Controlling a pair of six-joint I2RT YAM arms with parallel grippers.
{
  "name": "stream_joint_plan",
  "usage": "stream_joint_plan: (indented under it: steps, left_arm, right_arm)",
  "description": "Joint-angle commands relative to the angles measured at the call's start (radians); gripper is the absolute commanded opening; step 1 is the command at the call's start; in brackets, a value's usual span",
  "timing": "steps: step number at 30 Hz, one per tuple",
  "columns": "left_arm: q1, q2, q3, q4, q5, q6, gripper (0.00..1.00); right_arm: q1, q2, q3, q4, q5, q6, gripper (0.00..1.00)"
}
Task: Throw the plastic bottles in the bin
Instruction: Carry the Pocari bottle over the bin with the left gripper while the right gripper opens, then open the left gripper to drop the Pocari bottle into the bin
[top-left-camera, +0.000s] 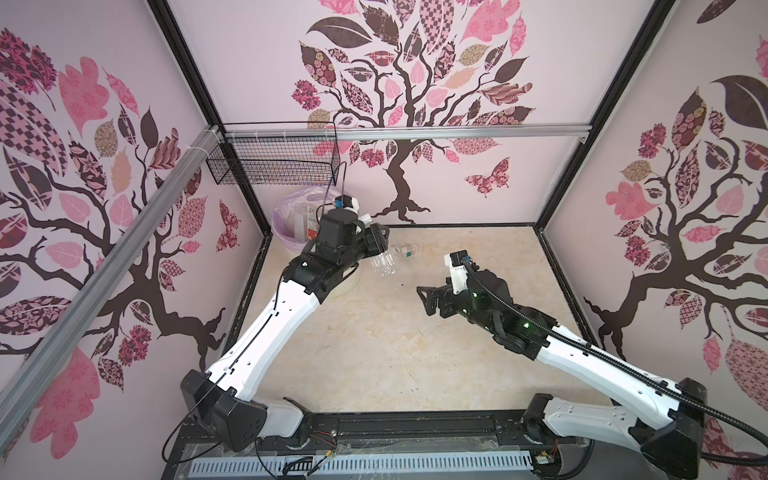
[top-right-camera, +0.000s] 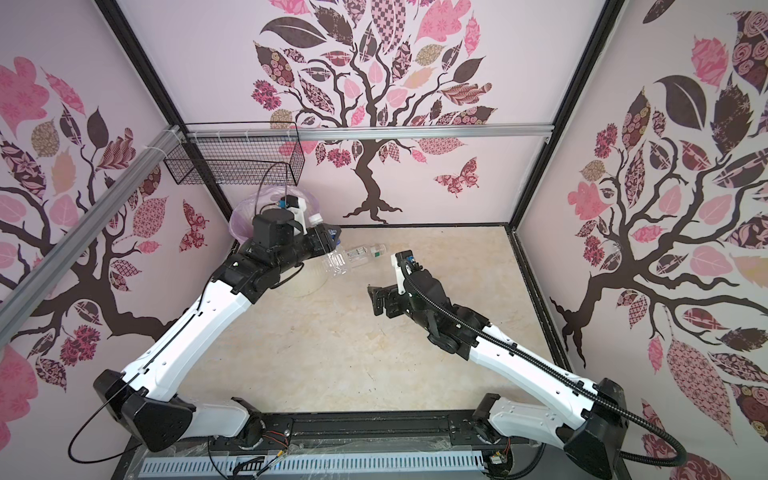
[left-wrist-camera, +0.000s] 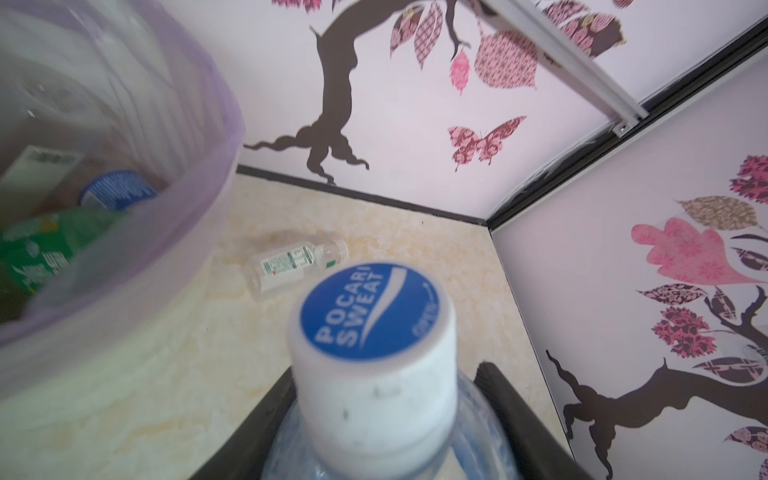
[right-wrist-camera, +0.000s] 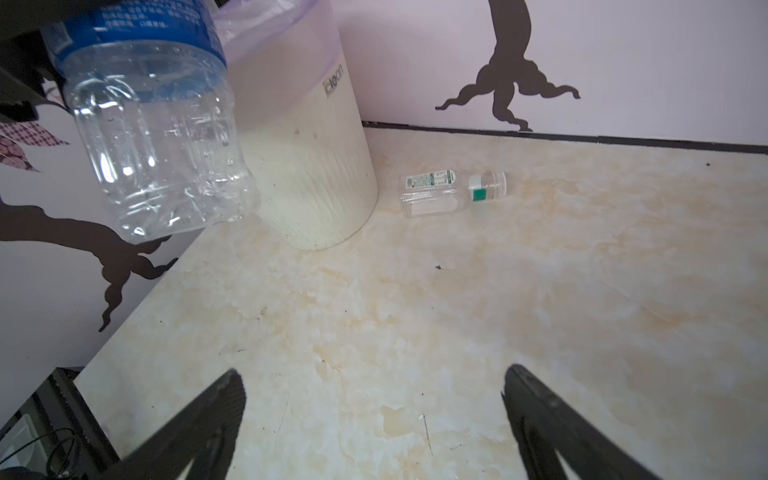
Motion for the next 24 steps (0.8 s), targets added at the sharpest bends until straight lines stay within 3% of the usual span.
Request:
stream_joint_plan:
  steps: [1,6,14,20,24]
  left_arm:
    - [0.025,0.006,0.155,-0.062,-0.013,0.102,0.48]
    - [0.111,0.036,0.311,-0.098,0.022,0.136,0.48]
    - [0.345,0.063,0.509,-0.091,0.114,0.115,0.48]
    - [0.486,0.067,0.555,-0.054,0.16,0.088,0.49]
    - [0.521,0.084,0.49,-0.009,0.194,0.056,0.49]
  right_arm:
    - [-0.006,0.023,0.097,0.016,0.014,-0.016,0.99]
    - [-0.006,0.075,0.215,0.005,0.003,-0.03,1.0]
    - [-0.005,0.136,0.32,0.013,-0.018,-0.034,0.99]
    - [-0.006,0.167,0.315,0.019,-0.042,-0.01,0.99]
    - [-0.007,0.177,0.305,0.015,-0.042,-0.005,1.0]
